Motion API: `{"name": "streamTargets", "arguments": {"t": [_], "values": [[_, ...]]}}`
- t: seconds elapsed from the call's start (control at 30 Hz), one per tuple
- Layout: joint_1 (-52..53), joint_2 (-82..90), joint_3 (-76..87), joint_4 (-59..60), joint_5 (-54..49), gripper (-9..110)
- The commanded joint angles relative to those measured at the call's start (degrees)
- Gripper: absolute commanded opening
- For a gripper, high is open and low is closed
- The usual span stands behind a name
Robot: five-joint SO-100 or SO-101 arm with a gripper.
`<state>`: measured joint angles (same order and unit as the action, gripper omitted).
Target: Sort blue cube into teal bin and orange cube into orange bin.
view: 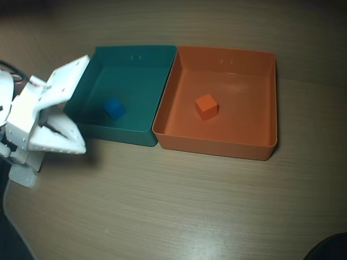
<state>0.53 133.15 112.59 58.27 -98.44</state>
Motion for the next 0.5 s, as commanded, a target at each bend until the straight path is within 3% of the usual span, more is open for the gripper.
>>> {"name": "streamTargets", "arguments": {"t": [0.0,0.47], "values": [[1.14,8.00,6.68,-1.05,-0.44,-6],[4.66,38.94,45.00,-1.14,-0.53,-6]]}}
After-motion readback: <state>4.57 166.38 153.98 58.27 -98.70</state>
